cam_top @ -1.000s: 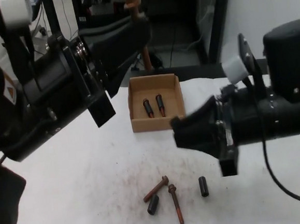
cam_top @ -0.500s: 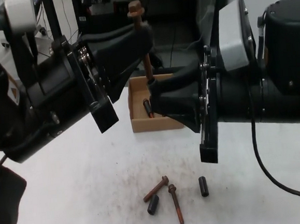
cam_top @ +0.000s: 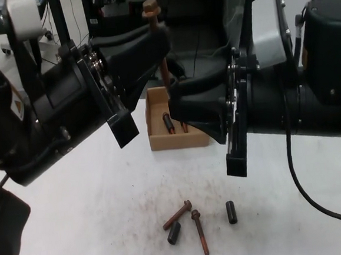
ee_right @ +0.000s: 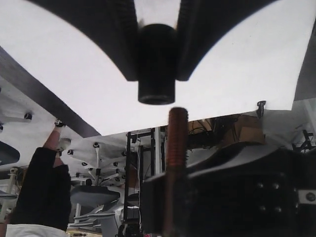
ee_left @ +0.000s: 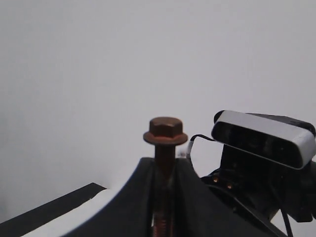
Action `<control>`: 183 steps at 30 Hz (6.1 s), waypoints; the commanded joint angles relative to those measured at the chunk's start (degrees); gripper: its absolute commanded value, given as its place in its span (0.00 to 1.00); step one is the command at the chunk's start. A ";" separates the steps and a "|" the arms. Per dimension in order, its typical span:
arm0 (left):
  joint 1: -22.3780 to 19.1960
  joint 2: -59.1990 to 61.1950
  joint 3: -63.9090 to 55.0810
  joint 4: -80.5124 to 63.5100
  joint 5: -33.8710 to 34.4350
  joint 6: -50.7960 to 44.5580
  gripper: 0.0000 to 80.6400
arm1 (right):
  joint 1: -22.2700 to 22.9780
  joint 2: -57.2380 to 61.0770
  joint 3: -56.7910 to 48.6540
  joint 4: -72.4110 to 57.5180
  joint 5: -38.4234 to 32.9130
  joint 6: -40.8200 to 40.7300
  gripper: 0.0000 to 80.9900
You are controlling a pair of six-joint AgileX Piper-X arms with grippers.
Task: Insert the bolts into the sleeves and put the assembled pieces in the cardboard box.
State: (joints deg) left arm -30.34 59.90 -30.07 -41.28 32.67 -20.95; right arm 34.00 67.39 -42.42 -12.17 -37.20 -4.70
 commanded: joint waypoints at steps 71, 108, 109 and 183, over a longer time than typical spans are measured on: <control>-2.52 1.79 -0.77 0.22 -6.10 2.95 0.00 | 0.14 0.96 0.22 -0.58 3.02 -2.58 0.01; -2.52 1.79 -0.77 3.28 -8.57 2.94 0.00 | 0.14 0.96 0.22 -7.88 -1.72 1.73 0.01; -2.52 1.79 -0.77 3.29 -8.41 2.94 0.01 | 0.14 0.96 0.22 -7.88 -1.72 1.73 0.01; 0.68 -2.47 -0.77 4.81 -53.60 28.53 0.00 | -0.05 1.23 -0.27 -0.05 30.28 14.80 0.01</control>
State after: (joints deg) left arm -29.76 59.14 -30.50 -41.23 -17.08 2.72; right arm 34.13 68.55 -41.69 -12.11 -13.98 5.55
